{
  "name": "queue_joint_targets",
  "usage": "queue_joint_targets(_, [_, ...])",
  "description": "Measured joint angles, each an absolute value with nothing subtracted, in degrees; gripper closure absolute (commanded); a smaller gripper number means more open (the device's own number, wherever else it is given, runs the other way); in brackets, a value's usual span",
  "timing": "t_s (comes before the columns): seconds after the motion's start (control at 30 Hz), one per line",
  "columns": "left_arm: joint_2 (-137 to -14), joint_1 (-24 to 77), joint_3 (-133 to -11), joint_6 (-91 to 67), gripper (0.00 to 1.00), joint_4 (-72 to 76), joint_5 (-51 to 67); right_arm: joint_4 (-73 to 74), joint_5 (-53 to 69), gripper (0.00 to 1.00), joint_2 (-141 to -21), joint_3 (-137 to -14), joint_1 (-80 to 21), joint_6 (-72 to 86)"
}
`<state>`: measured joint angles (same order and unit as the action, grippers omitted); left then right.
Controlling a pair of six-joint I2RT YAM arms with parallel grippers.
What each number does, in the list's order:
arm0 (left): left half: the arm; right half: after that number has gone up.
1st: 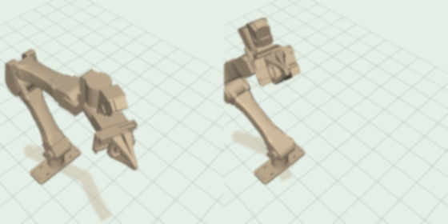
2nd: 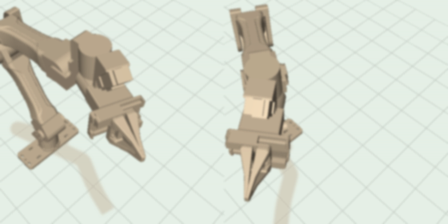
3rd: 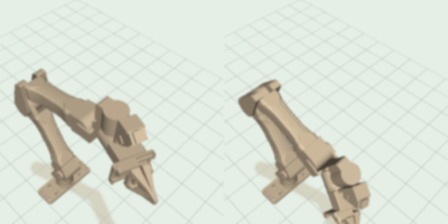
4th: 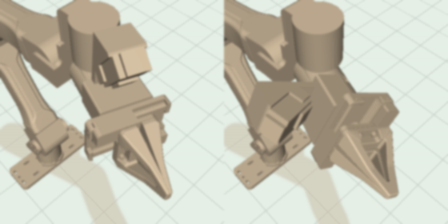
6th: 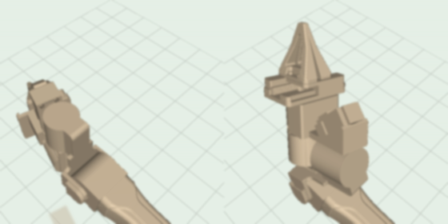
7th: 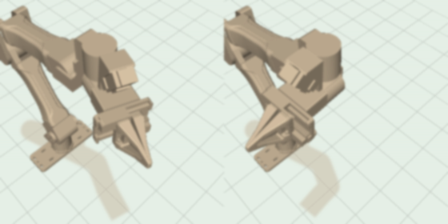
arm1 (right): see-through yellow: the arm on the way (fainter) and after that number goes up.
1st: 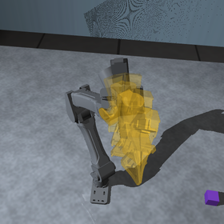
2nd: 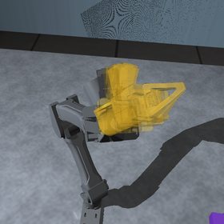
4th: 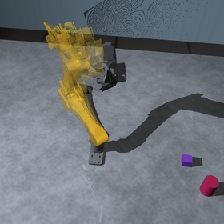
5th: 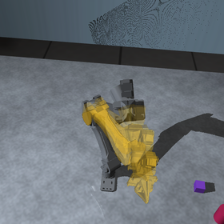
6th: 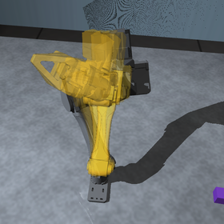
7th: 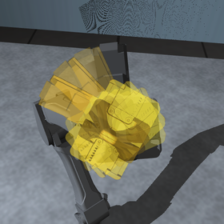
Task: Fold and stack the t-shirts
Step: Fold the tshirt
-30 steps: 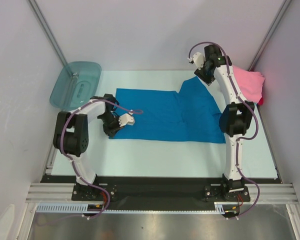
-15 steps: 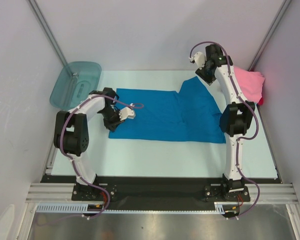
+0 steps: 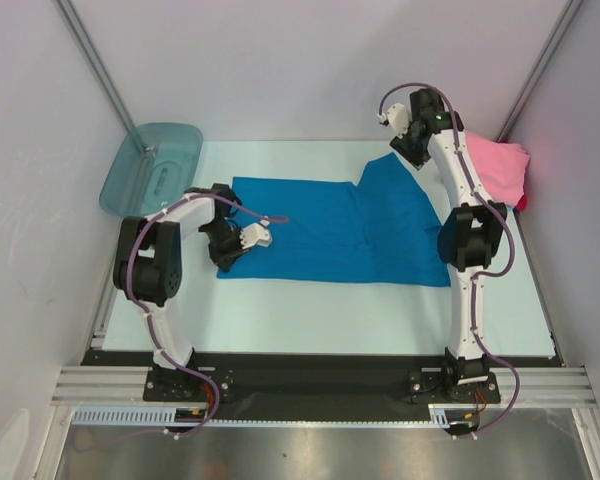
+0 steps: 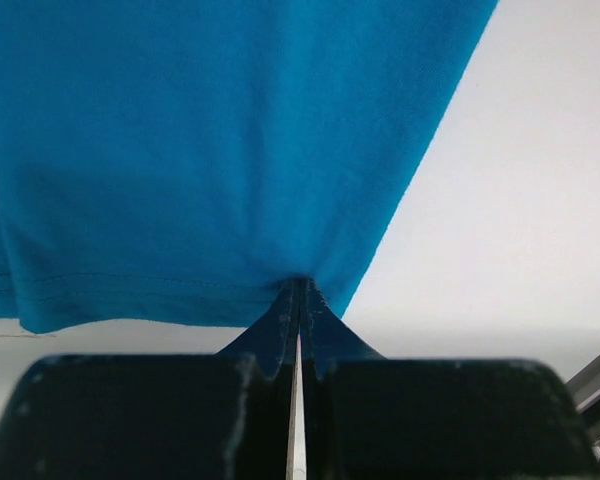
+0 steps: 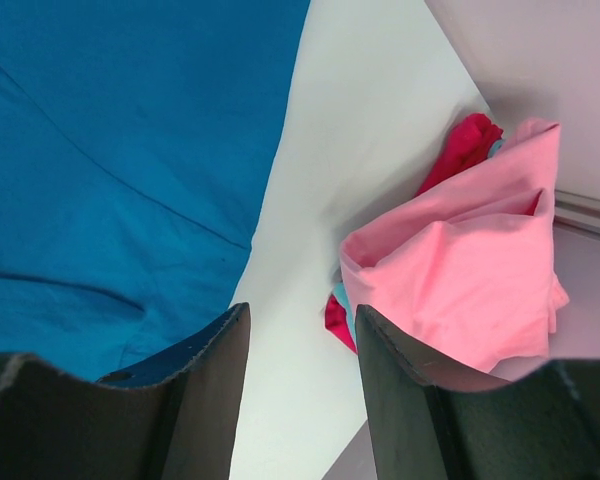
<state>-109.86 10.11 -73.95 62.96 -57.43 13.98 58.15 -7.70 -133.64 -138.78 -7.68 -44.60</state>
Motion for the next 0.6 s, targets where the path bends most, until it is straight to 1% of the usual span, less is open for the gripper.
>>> queue_joint_targets(0.13, [-109.0,10.5,-72.7,63.1,1.00,-56.5,13.1,58.2,-7.7,0.48,-134.0,-138.9,-7.7,-44.6])
queue_joint_targets(0.4, [-103.9,10.9,-65.6,66.0,1.00,-51.6,10.6,58.1,-7.7,0.48,-134.3,-139.6,-7.7,-44.6])
queue_joint_targets(0.6, [-103.0,10.6,-64.0,66.7,1.00,-50.8,9.6,58.1,-7.6,0.48,-134.6,-139.8,-7.7,-44.0])
